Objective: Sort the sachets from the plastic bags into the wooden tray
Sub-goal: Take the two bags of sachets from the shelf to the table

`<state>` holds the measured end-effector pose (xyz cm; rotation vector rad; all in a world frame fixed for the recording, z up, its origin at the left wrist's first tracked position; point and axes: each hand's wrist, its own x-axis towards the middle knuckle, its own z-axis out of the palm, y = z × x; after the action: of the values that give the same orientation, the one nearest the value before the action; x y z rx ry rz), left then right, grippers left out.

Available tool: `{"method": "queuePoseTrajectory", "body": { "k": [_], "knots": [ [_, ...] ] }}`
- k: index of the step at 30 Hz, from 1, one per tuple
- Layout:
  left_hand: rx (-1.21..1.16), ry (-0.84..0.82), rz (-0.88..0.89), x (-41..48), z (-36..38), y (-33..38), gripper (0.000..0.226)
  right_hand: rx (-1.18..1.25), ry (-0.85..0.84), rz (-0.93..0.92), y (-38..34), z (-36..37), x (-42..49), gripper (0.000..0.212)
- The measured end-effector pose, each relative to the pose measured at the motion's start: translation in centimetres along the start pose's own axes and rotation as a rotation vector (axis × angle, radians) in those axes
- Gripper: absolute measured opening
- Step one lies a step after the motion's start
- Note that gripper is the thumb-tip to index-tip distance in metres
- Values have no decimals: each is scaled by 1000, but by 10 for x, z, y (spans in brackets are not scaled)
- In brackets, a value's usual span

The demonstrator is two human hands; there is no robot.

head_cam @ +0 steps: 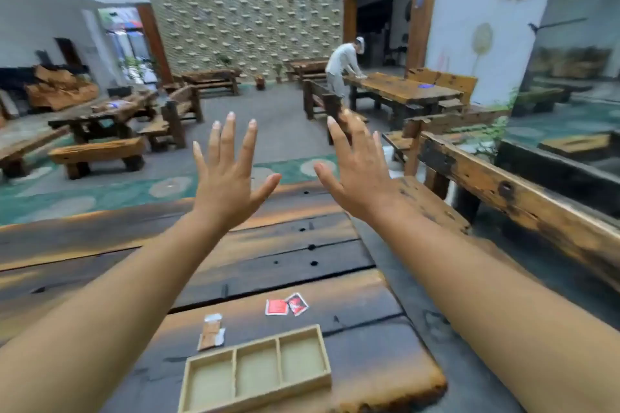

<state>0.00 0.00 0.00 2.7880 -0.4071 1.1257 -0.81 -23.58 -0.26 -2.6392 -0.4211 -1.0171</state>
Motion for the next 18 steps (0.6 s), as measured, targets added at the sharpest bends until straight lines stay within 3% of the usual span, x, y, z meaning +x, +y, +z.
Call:
{"method": "queuePoseTrajectory", "body": {
  "k": [10, 18],
  "knots": [
    [-311, -218, 365, 10, 122, 134, 90, -251, -153, 495, 111, -16, -116, 74],
    [-580, -374, 740, 6, 175, 232, 89, -485, -187, 915, 121, -58, -218, 76]
  ]
}}
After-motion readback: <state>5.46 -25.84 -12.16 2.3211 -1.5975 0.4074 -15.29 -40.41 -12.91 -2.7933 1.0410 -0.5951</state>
